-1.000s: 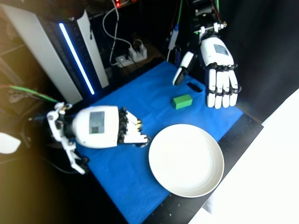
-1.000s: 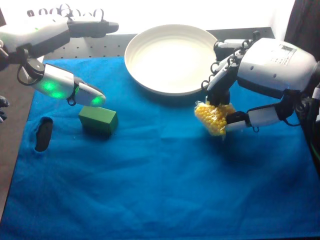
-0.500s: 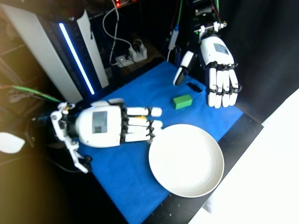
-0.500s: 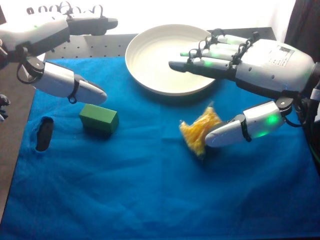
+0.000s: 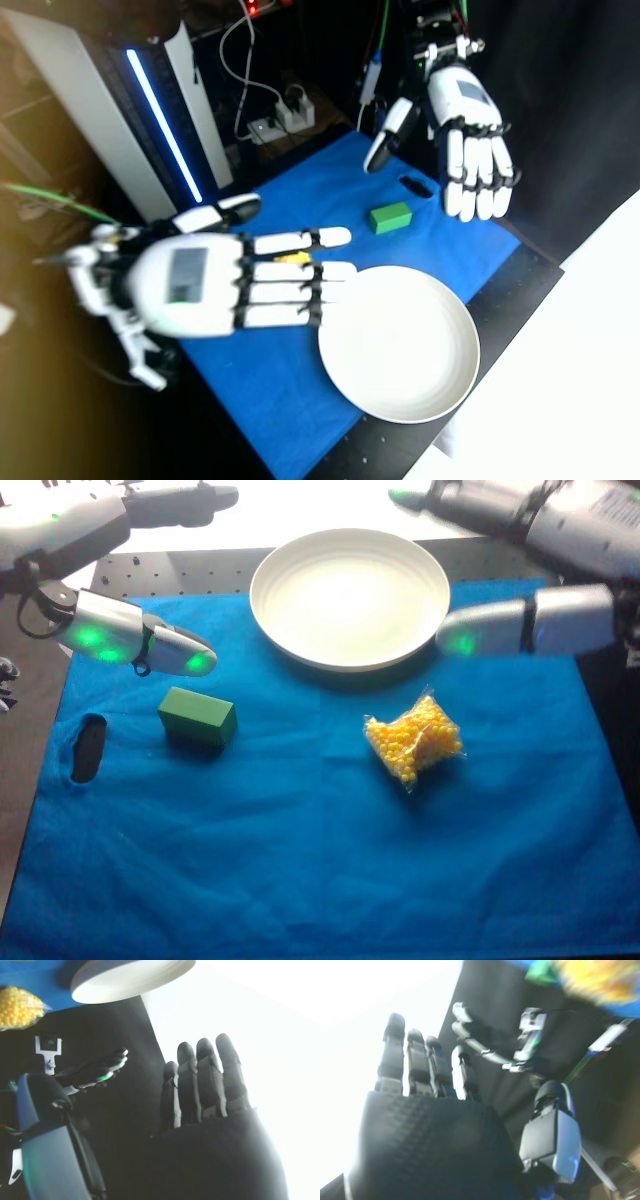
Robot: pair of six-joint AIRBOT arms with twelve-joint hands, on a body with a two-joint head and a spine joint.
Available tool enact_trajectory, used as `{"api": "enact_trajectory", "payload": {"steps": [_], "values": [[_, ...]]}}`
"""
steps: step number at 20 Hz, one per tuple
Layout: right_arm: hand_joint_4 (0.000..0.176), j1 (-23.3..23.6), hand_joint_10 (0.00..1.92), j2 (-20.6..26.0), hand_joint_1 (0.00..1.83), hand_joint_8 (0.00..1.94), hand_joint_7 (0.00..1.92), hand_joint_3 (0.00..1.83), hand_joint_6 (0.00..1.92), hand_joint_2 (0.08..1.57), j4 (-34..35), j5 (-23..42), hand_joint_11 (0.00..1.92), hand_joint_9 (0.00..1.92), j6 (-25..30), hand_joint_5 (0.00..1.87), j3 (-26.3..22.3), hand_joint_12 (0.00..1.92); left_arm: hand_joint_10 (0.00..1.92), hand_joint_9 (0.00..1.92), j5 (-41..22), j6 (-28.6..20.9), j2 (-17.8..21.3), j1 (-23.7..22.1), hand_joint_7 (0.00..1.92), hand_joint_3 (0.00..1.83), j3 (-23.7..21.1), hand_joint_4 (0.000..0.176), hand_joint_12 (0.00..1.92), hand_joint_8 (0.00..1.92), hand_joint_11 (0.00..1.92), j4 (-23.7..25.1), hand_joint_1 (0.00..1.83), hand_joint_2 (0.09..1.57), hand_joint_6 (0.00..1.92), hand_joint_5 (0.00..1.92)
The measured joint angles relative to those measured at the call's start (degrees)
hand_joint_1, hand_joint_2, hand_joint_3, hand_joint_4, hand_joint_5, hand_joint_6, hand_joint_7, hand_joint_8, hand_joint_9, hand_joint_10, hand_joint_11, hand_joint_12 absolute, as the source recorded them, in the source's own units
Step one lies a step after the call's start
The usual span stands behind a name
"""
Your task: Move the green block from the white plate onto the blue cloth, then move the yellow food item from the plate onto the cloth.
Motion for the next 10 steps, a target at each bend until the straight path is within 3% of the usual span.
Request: {"api": "enact_trajectory", "payload": {"steps": [2, 4, 5, 6, 7, 9, 10], "values": [[0.176, -0.02, 0.00, -0.11, 0.09, 0.00, 0.00, 0.00, 0.00, 0.83, 1.62, 0.55, 0.00, 0.00, 0.00, 0.00, 0.83, 0.31, 0.01, 0.28, -0.66, 0.11, 1.01, 0.00, 0.31, 0.00, -0.92, 0.102, 0.45, 0.00, 0.06, -0.37, 0.80, 0.79, 0.00, 0.01], [0.176, -0.02, 0.00, -0.11, 0.16, 0.00, 0.00, 0.00, 0.00, 0.80, 3.85, 0.81, 0.00, 0.02, 0.00, 0.00, 1.53, 0.38, 0.00, 0.27, -2.36, 0.68, 2.23, 0.00, 0.27, 0.00, -1.84, 0.121, 0.37, 0.00, 0.08, -1.14, 0.79, 0.80, 0.00, 0.00], [0.176, 0.00, 0.00, -0.07, 0.21, 0.00, 0.00, 0.00, 0.00, 0.78, 4.96, 1.18, 0.00, 0.00, -0.02, 0.00, 1.73, 0.39, 0.00, 0.26, -3.23, 1.16, 2.73, 0.00, 0.26, 0.00, -2.34, 0.115, 0.36, 0.00, 0.06, -1.42, 0.78, 0.80, 0.00, 0.00], [0.176, 0.00, 0.00, 0.00, 0.23, 0.00, 0.00, 0.00, 0.00, 0.79, 5.25, 1.60, 0.00, 0.00, -0.02, 0.00, 1.81, 0.39, 0.00, 0.24, -4.42, 1.55, 3.39, -0.02, 0.25, 0.00, -3.13, 0.126, 0.35, 0.00, 0.04, -1.73, 0.76, 0.78, 0.00, 0.00], [0.176, 0.00, 0.00, 0.00, 0.23, 0.00, 0.00, 0.00, 0.00, 0.80, 5.29, 2.05, 0.00, 0.00, -0.02, 0.00, 1.79, 0.47, 0.00, 0.23, -5.16, 1.73, 3.58, 0.00, 0.24, 0.00, -3.50, 0.123, 0.35, 0.00, 0.04, -1.75, 0.74, 0.78, 0.00, 0.00], [0.176, 0.00, 0.00, 0.28, 0.29, 0.00, 0.01, 0.00, 0.00, 0.75, 5.90, 2.97, 0.00, 0.01, 0.00, 0.00, 0.92, 0.46, 0.00, 0.22, -6.78, 2.12, 4.00, 0.13, 0.25, 0.00, -4.57, 0.118, 0.35, 0.00, 0.03, -2.56, 0.70, 0.75, 0.00, 0.00], [0.176, 0.00, 0.00, 0.90, 0.28, 0.00, 0.01, 0.00, 0.00, 0.74, 5.90, 3.78, 0.00, 0.00, -0.02, 0.00, 0.09, 0.45, 0.00, 0.21, -8.76, 2.47, 4.42, 0.96, 0.23, 0.00, -5.35, 0.129, 0.34, 0.00, 0.02, -3.58, 0.70, 0.74, 0.00, 0.00]]}}
